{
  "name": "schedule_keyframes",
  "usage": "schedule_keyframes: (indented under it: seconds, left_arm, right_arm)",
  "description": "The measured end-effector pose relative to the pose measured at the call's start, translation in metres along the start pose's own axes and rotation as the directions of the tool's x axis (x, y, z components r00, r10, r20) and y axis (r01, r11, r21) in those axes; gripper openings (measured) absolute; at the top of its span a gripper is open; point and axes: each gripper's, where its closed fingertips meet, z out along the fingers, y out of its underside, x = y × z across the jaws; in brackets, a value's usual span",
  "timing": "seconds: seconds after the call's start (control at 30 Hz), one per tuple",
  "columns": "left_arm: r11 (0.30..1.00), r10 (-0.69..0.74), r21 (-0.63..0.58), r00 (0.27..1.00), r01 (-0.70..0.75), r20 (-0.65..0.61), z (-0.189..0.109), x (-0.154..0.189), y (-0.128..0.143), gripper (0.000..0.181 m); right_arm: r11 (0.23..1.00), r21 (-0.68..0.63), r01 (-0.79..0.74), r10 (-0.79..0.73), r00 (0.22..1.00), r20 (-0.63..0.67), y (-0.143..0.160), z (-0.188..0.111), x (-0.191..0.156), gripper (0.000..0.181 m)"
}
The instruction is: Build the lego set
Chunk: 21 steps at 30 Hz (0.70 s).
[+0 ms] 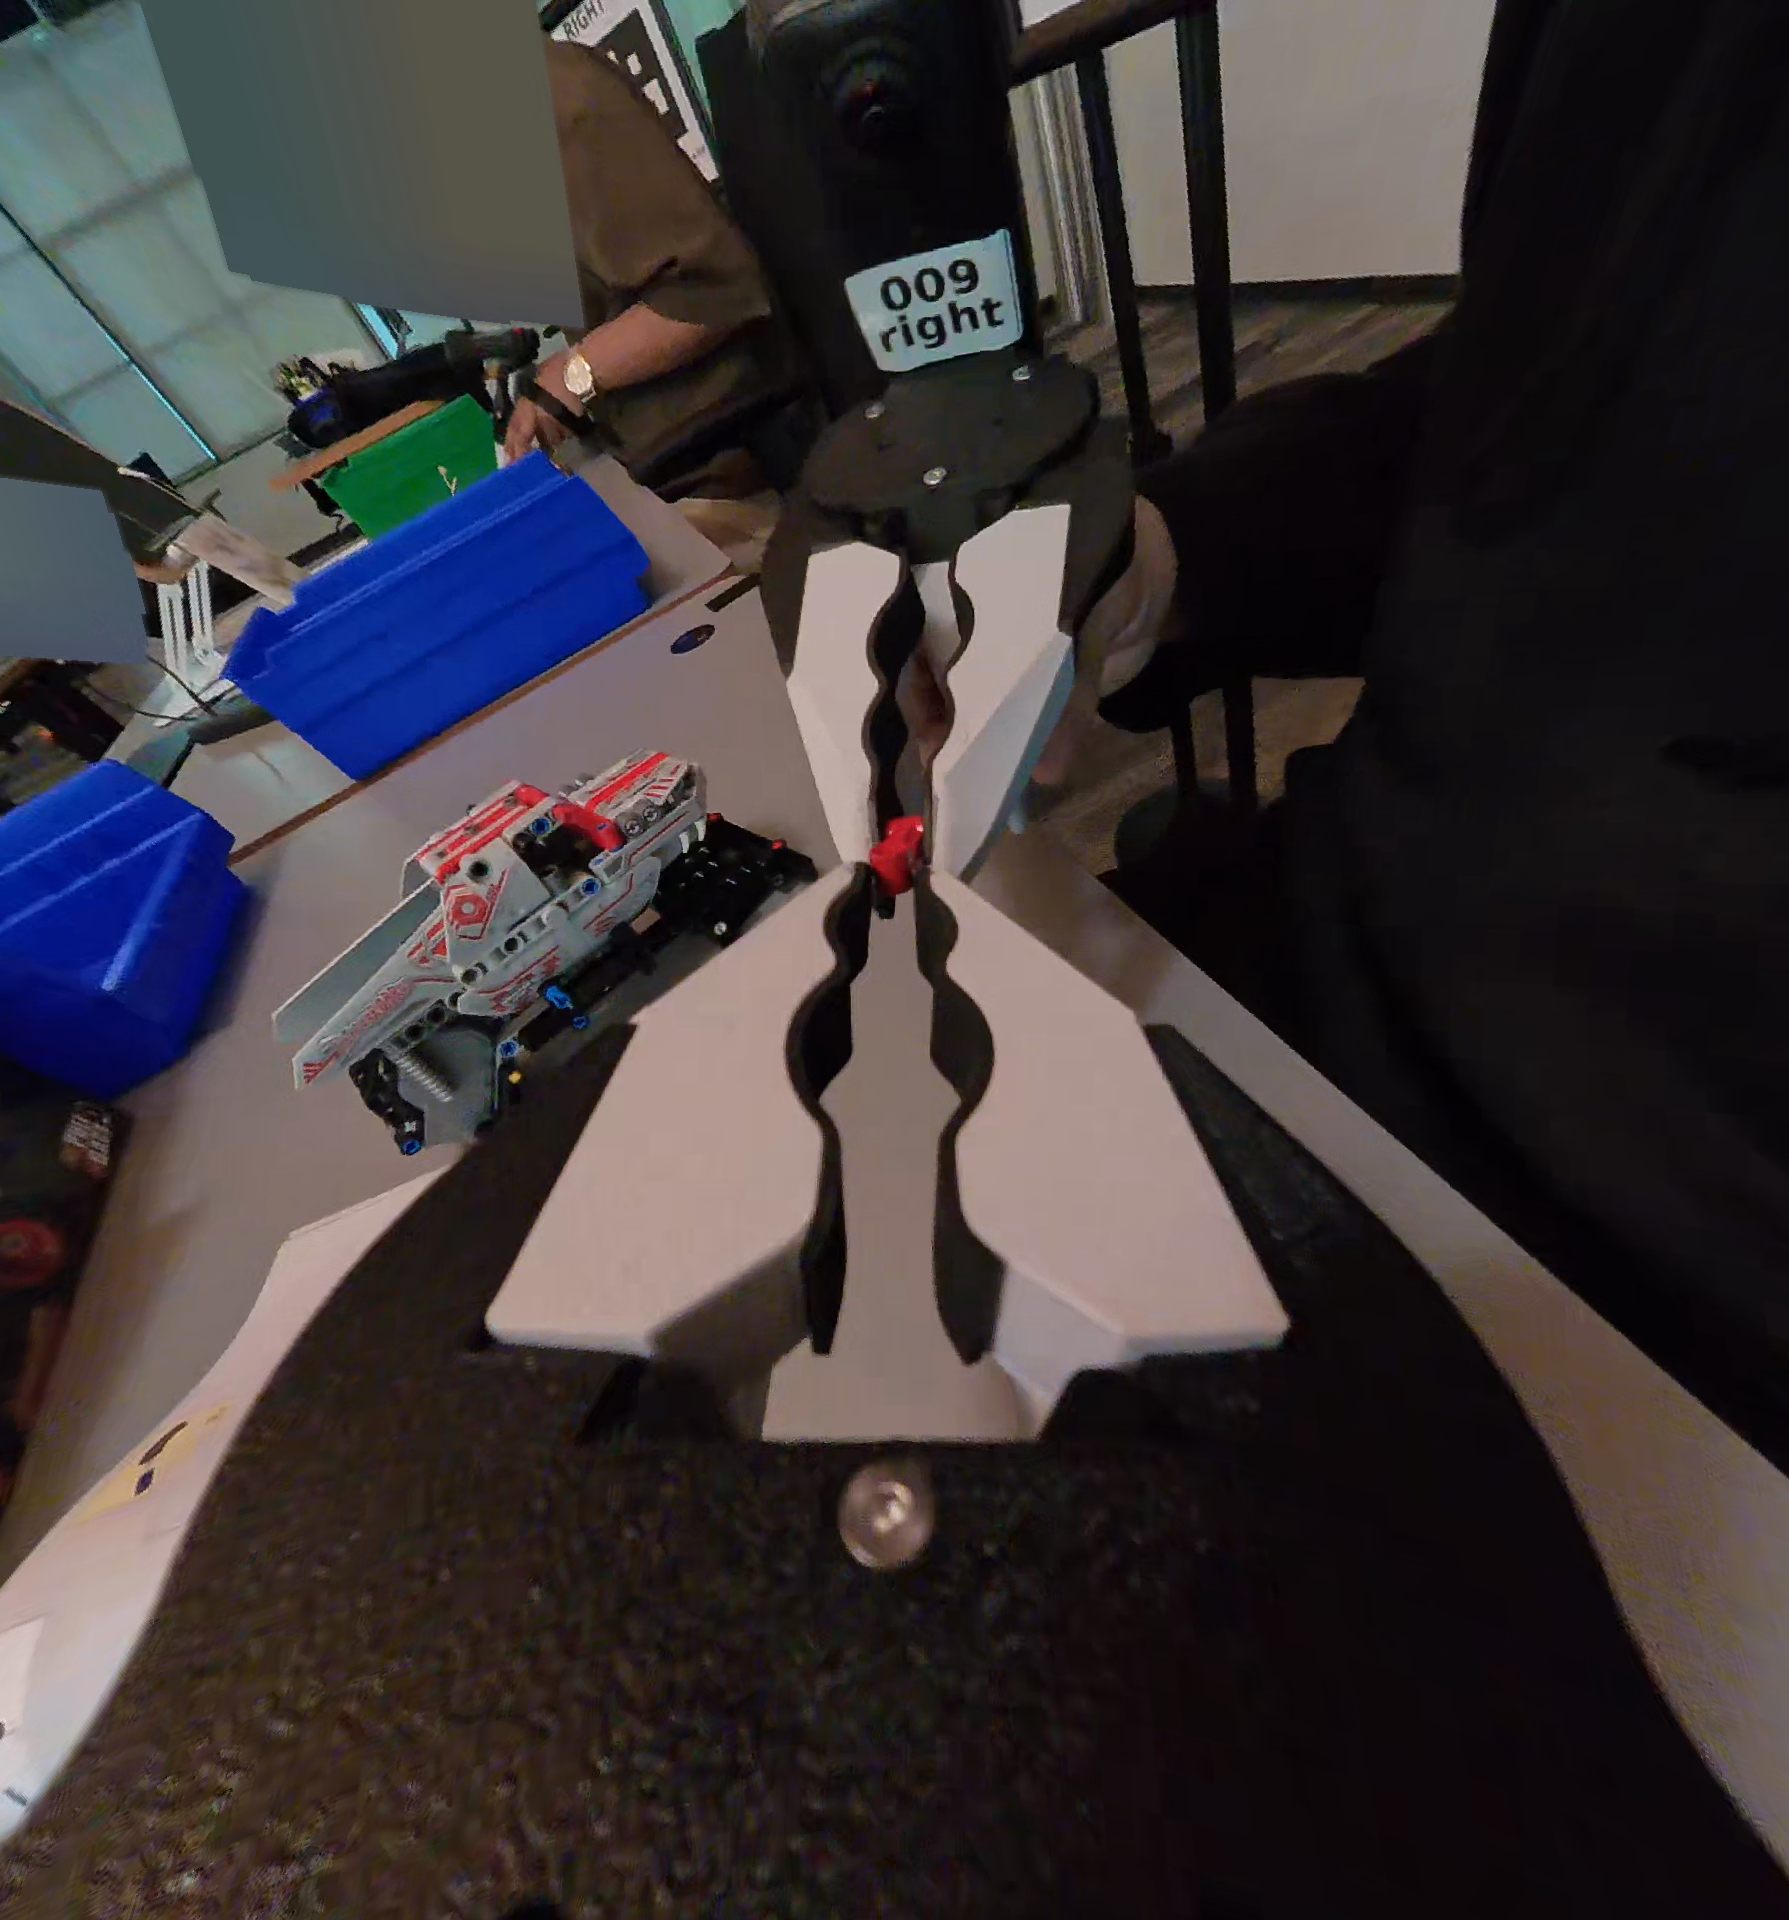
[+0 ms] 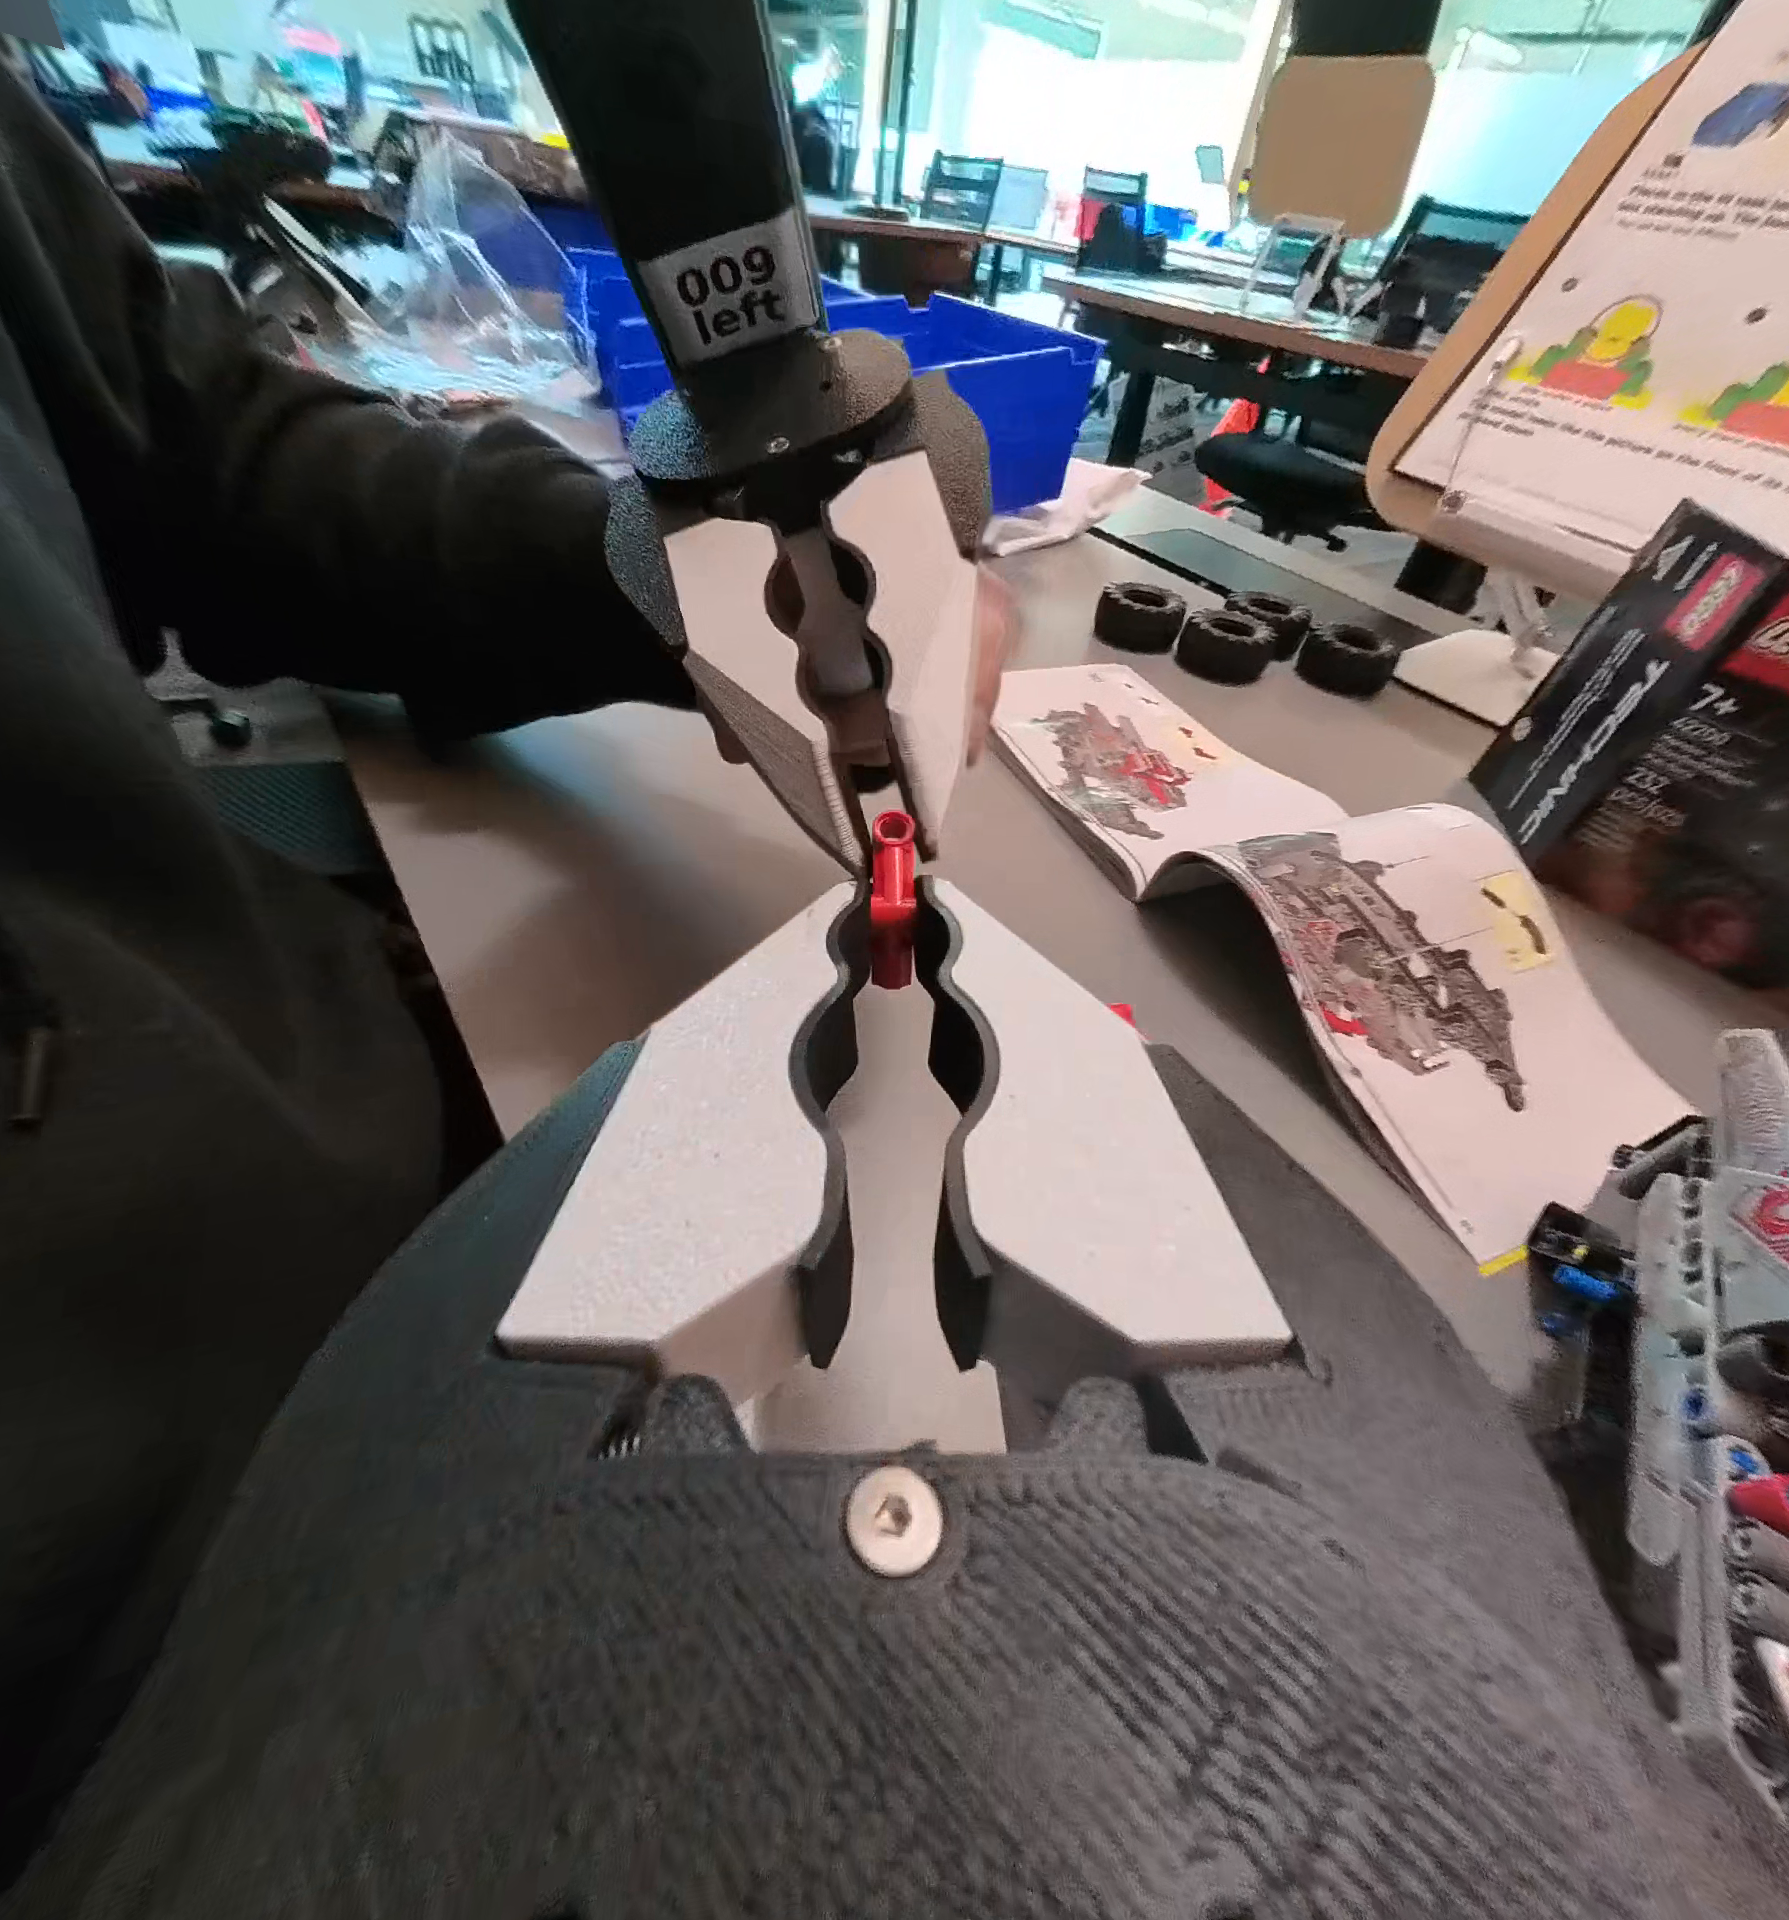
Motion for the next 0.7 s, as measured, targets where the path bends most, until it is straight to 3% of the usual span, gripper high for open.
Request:
schedule_keyframes:
  seconds: [0.17,0.27,0.53,0.7]
  left_arm:
    - [0.990,-0.133,0.033,0.984,0.137,-0.118,-0.003,0.010,-0.001,0.005]
    - [0.956,-0.281,0.021,0.937,0.292,-0.206,-0.003,0.014,-0.001,0.005]
    - [0.939,-0.330,0.023,0.915,0.344,-0.234,-0.002,0.016,0.001,0.006]
    - [0.867,-0.433,0.159,0.873,0.472,-0.226,-0.005,0.005,-0.010,0.005]
  right_arm:
    - [0.999,0.027,-0.043,0.041,0.996,0.076,0.000,0.002,-0.011,0.006]
    - [0.999,0.023,-0.047,0.044,0.993,0.106,0.003,0.003,-0.015,0.006]
    - [0.997,0.006,-0.082,0.080,0.984,0.159,0.006,0.005,-0.017,0.007]
    - [0.986,0.095,-0.137,0.122,0.981,0.153,-0.007,0.004,-0.010,0.007]
